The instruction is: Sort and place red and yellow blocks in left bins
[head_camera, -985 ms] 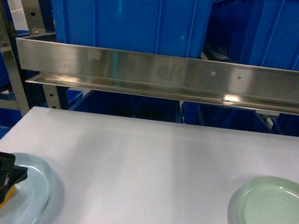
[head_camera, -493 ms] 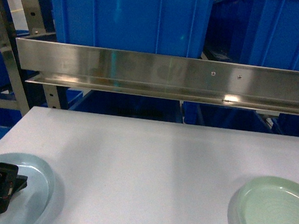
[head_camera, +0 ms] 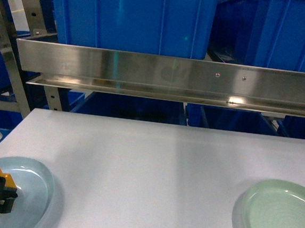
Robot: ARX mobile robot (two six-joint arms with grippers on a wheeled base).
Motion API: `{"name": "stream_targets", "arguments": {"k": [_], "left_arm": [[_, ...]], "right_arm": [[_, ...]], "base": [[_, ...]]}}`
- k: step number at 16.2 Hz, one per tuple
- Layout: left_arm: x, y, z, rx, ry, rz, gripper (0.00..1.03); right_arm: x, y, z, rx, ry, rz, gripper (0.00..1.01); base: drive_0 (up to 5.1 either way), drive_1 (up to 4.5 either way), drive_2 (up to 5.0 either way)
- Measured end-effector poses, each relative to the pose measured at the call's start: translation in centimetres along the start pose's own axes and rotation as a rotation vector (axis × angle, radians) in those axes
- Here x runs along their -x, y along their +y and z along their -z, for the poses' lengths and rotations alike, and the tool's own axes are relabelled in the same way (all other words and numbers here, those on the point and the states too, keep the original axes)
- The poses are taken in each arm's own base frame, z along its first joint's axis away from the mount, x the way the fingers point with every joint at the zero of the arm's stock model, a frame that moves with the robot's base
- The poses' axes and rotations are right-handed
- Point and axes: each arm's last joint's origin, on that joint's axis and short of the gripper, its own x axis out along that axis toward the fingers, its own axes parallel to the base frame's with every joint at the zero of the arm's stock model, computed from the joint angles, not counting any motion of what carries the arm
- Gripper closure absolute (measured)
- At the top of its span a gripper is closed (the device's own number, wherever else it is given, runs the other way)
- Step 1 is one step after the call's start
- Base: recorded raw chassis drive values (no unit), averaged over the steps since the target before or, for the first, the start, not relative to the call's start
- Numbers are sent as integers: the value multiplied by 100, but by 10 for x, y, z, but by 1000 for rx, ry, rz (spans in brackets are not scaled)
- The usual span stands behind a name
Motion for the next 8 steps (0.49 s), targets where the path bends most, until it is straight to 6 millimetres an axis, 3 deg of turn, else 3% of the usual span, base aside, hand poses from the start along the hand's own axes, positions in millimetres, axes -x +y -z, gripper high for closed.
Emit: {"name": "stream_targets", "arguments": {"k": [1, 2, 5, 8], "left_arm": [[0, 0, 0, 0, -1, 2, 73], [-1, 0, -1, 1, -1, 5, 75], [0, 2, -6, -16, -45, -14, 76], [24, 11, -37, -57, -231, -54, 76]], "right_arm": [[0, 0, 0, 0, 0, 0, 73], [0, 0, 0, 0, 0, 0, 73], [0, 0, 0, 0, 0, 0, 73], [0, 0, 0, 0, 0, 0, 73]], "base": [[0, 0, 0], [0, 0, 0], [0, 0, 0], [0, 0, 0]]}}
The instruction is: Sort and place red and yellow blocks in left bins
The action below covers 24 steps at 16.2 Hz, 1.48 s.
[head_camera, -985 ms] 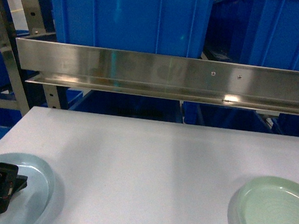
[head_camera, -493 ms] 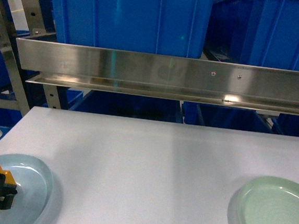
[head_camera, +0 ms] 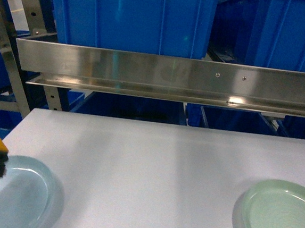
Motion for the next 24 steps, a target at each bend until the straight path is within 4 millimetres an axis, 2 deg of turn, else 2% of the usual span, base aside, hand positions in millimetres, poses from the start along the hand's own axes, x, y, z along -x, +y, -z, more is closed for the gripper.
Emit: {"name": "stream_targets", "arguments": {"k": [2, 4, 6, 7, 8, 11, 13, 15, 18, 24], "left_arm": [[24, 4, -31, -30, -131, 23, 76], [50, 1, -45, -48, -212, 75, 76], [79, -4, -49, -62, -283, 107, 76], [107, -10, -46, -58, -327, 130, 76], [119, -13, -41, -60, -341, 136, 76], [140, -19, -38, -79, -400, 147, 76], [143, -20, -36, -85, -418, 146, 76], [133, -21, -32, -79, -386, 145, 76], [126, -33, -39, -101, -387, 152, 76], [116, -35, -34, -15, -243, 134, 76]], "right_arm": [[0, 0, 0, 0, 0, 0, 73], [0, 0, 0, 0, 0, 0, 73], [0, 0, 0, 0, 0, 0, 73], [0, 0, 0, 0, 0, 0, 73], [0, 0, 0, 0, 0, 0, 73], [0, 0, 0, 0, -1, 0, 73], [0, 0, 0, 0, -1, 0, 73], [0, 0, 0, 0, 0, 0, 73], [0, 0, 0, 0, 0, 0, 73], [0, 0, 0, 0, 0, 0, 73]], "base": [[0, 0, 0], [0, 0, 0], [0, 0, 0], [0, 0, 0], [0, 0, 0], [0, 0, 0], [0, 0, 0], [0, 0, 0], [0, 0, 0], [0, 0, 0]]}}
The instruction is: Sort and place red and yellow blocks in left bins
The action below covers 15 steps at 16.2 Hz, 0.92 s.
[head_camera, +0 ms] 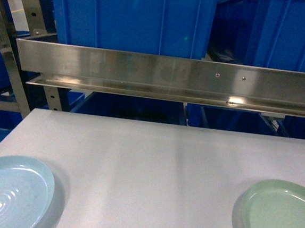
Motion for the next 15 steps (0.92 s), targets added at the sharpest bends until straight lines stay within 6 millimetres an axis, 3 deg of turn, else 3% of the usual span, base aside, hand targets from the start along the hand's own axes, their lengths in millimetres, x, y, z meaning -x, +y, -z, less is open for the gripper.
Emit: {"name": "stream_targets", "arguments": {"k": [5, 15], "left_arm": [[0, 6, -3, 80, 8, -18, 76], [1, 5, -8, 73, -29, -37, 76]], "right_arm": [[0, 0, 0, 0, 0, 0, 73], [0, 0, 0, 0, 0, 0, 73]], "base": [[0, 0, 0], [0, 0, 0]]}}
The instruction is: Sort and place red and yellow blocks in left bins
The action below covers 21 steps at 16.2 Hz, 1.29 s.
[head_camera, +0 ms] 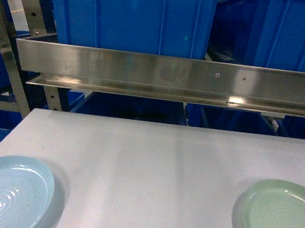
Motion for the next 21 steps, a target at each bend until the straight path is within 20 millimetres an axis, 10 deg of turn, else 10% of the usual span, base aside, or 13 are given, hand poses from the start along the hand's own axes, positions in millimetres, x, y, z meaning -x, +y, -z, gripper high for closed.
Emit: {"name": "stream_targets", "arguments": {"k": [12, 21], "left_arm": [[1, -2, -2, -5, -12, 9, 76], [1, 0, -1, 12, -4, -2, 76]], "right_arm": [[0, 0, 0, 0, -2, 4, 73], [0, 0, 0, 0, -1, 3, 73]], "base": [[-85, -181, 277], [-489, 223, 268]]}}
